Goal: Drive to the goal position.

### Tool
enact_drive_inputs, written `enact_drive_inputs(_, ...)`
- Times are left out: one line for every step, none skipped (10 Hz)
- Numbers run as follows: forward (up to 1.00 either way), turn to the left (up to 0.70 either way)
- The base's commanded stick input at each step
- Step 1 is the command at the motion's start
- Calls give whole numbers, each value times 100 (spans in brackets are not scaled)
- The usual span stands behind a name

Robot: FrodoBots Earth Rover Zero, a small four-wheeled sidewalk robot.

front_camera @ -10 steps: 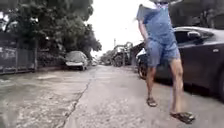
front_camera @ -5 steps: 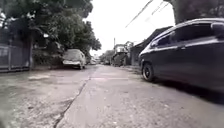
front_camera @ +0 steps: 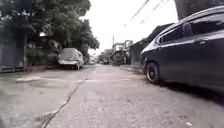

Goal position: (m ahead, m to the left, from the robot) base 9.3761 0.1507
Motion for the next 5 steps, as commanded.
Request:
enact_drive_inputs(100, 0)
enact_drive_inputs(100, 0)
enact_drive_inputs(100, 0)
enact_drive_inputs(100, 0)
enact_drive_inputs(100, 0)
